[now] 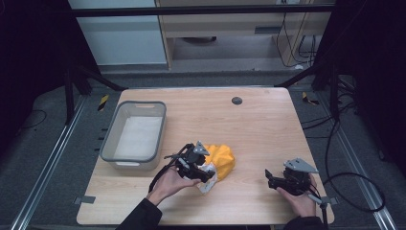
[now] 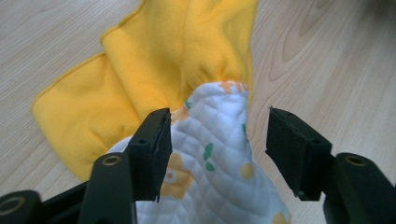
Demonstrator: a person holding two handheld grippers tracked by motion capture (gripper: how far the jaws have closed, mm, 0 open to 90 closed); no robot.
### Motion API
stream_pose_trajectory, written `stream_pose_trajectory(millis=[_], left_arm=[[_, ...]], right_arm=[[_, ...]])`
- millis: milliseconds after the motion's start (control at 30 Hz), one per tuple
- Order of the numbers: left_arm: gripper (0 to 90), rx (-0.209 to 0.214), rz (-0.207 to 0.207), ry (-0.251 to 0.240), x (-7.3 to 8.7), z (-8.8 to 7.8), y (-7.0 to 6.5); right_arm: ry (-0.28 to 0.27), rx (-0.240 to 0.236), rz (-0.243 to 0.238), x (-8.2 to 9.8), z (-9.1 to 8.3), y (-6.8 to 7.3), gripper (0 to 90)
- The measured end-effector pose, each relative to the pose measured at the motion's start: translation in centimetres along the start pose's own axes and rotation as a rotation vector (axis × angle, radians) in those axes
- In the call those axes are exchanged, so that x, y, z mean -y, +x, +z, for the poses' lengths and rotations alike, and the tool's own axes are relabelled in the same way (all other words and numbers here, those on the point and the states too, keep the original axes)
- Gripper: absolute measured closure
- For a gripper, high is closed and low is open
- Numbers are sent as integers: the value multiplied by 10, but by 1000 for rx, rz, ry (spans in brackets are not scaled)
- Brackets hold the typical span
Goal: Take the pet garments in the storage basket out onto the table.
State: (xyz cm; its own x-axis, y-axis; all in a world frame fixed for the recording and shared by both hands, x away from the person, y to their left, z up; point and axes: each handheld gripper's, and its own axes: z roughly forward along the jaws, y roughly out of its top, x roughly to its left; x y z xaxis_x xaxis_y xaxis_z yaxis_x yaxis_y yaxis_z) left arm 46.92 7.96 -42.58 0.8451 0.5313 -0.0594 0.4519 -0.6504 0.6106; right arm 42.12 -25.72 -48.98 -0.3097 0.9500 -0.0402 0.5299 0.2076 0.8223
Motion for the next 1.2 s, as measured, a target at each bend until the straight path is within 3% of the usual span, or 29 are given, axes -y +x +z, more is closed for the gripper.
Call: stream_pose_trajectory(millis=[200, 400, 633, 967, 1200], left_arm=[[314, -16, 13, -44, 6, -12, -1], [248, -26, -5, -87, 18, -23, 2], [222, -63, -64, -122, 40, -33, 7], [220, -131, -110, -182, 75, -46, 13], [210, -150, -145, -228, 99, -53, 17]], right_arm=[[0, 1, 0, 0, 0, 0, 90], [0, 1, 3, 0, 0, 0, 89], [1, 3, 4, 0, 0, 0, 88], [2, 3, 4, 1, -1, 0, 85], [2, 5, 2, 1, 0, 0, 81]])
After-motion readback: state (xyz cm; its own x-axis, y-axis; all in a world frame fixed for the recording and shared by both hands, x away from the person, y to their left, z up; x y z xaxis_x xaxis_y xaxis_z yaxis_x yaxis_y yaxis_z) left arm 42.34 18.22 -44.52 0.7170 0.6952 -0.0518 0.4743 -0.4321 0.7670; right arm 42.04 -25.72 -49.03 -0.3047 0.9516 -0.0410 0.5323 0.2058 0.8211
